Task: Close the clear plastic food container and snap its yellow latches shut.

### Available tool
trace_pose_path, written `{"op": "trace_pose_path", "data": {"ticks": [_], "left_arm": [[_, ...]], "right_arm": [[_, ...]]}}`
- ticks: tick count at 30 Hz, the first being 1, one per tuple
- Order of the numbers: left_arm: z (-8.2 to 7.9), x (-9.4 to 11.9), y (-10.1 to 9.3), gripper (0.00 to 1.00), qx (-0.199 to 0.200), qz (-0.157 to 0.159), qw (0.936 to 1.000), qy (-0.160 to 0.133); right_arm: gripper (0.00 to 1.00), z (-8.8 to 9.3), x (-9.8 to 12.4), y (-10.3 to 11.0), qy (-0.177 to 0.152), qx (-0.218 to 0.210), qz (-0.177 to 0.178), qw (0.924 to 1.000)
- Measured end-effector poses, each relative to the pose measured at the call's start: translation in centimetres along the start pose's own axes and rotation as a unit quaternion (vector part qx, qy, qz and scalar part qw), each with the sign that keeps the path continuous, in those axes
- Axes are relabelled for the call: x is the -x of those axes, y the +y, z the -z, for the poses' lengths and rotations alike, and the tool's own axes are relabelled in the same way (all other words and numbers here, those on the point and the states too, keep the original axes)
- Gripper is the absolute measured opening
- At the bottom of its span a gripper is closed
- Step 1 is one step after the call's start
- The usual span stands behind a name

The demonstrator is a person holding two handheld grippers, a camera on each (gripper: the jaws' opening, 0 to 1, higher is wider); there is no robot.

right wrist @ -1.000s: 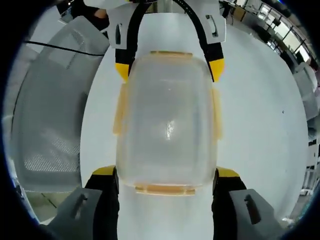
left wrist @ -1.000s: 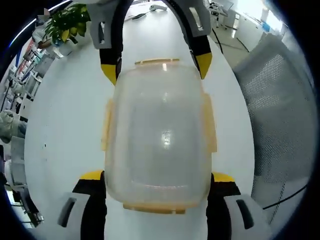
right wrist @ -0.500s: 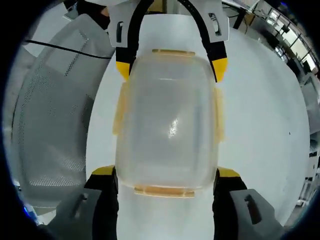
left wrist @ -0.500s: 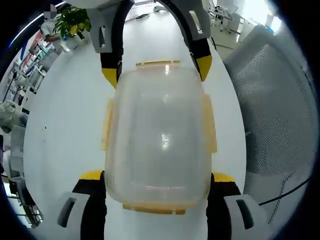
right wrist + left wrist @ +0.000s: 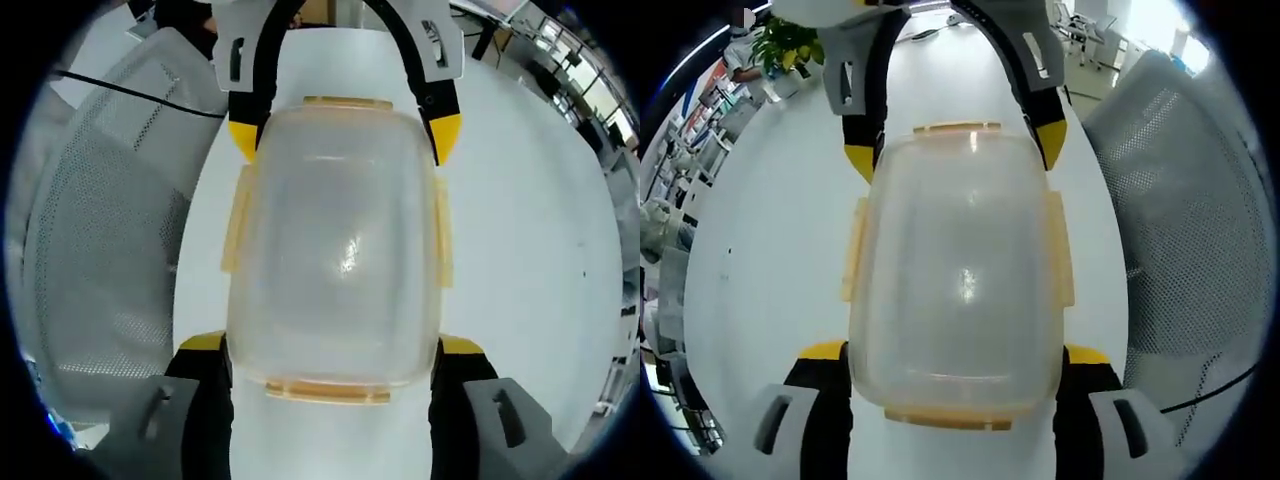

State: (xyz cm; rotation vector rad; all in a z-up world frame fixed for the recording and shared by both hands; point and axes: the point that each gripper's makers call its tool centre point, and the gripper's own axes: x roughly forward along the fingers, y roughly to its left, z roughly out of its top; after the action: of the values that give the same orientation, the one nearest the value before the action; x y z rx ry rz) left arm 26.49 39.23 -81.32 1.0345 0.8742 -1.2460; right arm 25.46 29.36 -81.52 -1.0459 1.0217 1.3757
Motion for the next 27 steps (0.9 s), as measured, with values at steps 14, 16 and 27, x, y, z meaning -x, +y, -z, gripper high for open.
{"op": "trace_pose_path", "data": {"ticks": [14, 16, 27], "left_arm": [[0.2, -0.3, 0.0, 0.83, 0.01, 0.027, 0.9996, -0.008], [0.3, -0.4, 0.1, 0.84, 0.009, 0.03, 0.9994, -0.011], [0.1, -0.7, 2.4, 0.84, 0.003, 0.032, 0.9993, -0.019]], "right_arm": [[0.79, -0.2, -0.1, 0.0, -0.014, 0.001, -0.007, 0.9999], [0.79, -0.2, -0.2, 0.0, -0.015, -0.001, -0.007, 0.9999], [0.79, -0.1, 0.0, -2.3, -0.022, -0.008, -0.004, 0.9997]]}}
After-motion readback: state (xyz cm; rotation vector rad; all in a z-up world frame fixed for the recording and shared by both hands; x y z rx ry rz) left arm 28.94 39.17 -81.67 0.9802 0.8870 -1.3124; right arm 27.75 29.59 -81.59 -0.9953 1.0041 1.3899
